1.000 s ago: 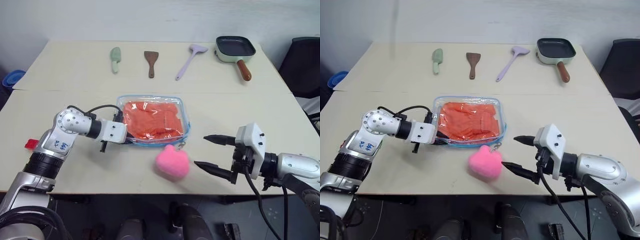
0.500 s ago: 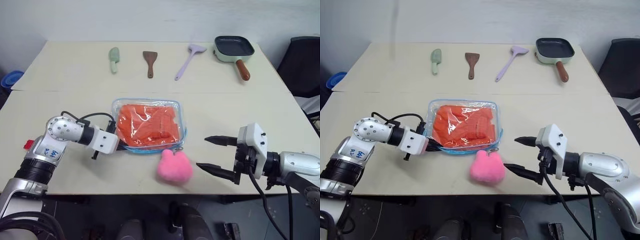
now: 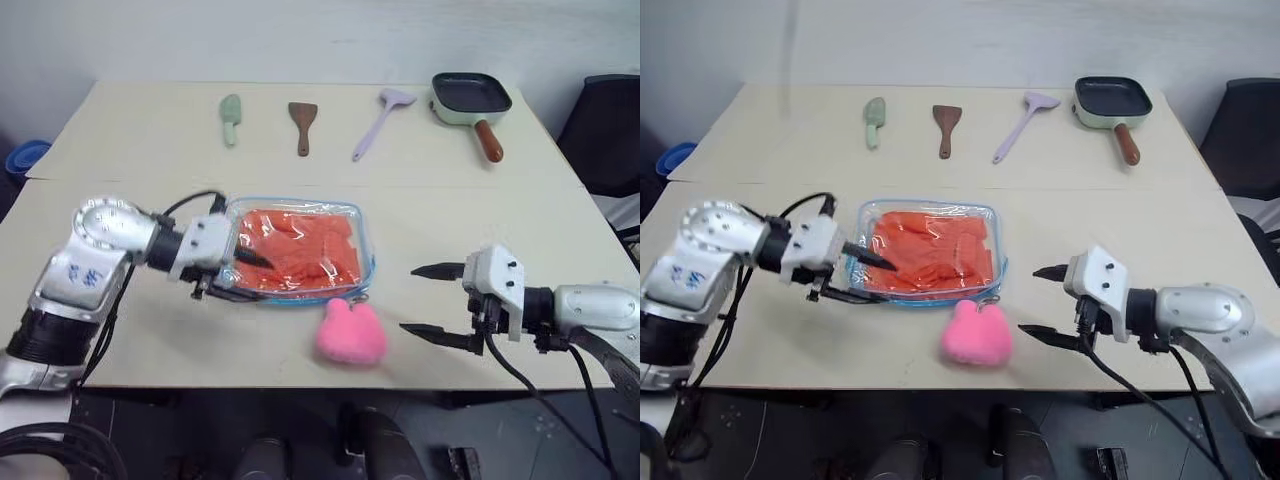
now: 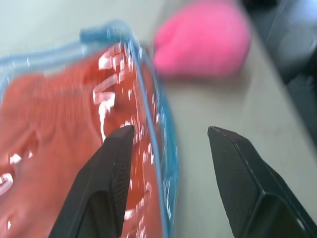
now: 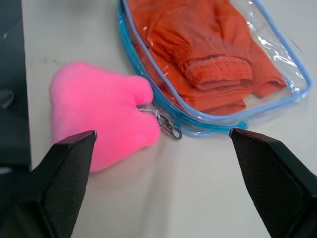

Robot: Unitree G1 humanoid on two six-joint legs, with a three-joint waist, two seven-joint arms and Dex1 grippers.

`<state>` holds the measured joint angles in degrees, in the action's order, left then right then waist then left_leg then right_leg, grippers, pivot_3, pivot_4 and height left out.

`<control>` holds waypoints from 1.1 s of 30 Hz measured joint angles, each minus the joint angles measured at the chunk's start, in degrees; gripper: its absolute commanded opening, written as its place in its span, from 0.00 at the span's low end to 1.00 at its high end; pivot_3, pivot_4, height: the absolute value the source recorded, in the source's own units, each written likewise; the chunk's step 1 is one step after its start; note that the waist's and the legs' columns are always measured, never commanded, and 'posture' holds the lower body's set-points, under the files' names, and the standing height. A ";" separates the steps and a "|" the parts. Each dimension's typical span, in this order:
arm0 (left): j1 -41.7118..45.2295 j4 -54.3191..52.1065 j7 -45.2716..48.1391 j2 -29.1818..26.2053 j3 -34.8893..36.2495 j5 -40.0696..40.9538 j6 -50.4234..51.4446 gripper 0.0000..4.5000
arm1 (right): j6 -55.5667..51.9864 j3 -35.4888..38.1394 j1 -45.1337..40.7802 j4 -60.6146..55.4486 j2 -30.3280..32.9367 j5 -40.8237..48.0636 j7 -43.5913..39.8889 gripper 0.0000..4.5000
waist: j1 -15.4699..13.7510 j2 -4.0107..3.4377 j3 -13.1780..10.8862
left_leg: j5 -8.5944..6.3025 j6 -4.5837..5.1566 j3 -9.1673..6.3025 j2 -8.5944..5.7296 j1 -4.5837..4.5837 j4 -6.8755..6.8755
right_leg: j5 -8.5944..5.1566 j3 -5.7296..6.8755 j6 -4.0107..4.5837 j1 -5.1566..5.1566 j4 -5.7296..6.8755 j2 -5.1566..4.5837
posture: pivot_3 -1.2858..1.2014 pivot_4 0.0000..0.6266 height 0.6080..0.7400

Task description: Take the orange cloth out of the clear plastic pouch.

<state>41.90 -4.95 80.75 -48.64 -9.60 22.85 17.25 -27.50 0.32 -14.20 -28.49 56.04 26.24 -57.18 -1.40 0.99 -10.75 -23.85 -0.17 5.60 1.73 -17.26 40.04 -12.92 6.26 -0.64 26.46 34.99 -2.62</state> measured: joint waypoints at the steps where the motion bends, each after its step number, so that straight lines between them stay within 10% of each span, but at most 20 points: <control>1: 1.10 -0.06 0.36 1.64 -1.19 -0.71 -0.69 0.56 | 2.03 -2.24 -2.21 2.25 0.00 -2.15 -1.43 1.00 | 0.02 0.00 0.00 | 0.00 0.00 0.04 -0.05 0.00 0.00 | 0.00 -0.06 0.00 -0.04 0.01 0.05 | 0.52 0.24 1.00; 19: 4.58 16.88 1.82 17.88 -20.03 -24.94 -42.74 0.56 | 26.84 -20.24 -27.78 37.35 -15.86 -24.29 -11.69 1.00 | 0.70 0.00 0.00 | 0.06 -0.14 0.66 0.21 0.15 0.10 | -0.03 -0.12 0.11 0.18 0.42 -0.16 | 0.52 0.24 1.00; 27: 4.53 17.00 1.79 18.03 -20.02 -24.89 -43.53 0.10 | 32.95 -21.31 -30.07 44.17 -20.75 -27.47 -12.18 1.00 | 0.20 0.00 0.00 | 0.05 -0.10 0.62 0.20 0.13 0.14 | -0.02 -0.05 0.10 0.18 0.45 -0.27 | 0.52 0.24 1.00; 33: 4.53 16.82 1.72 17.72 -19.77 -24.81 -42.98 0.00 | 37.14 -21.58 -31.64 48.78 -22.82 -29.17 -12.64 0.63 | 0.34 0.00 0.00 | 0.06 -0.10 0.63 0.21 0.14 0.14 | -0.02 -0.03 0.11 0.18 0.47 -0.28 | 0.52 0.24 1.00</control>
<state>46.43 11.86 82.47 -30.92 -29.37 -1.97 -25.72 9.65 -21.26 -45.83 20.30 33.22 -2.93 -69.83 -1.06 0.99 -10.75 -23.79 -0.27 6.23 1.94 -17.11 40.18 -12.95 6.23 -0.54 26.63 35.46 -2.89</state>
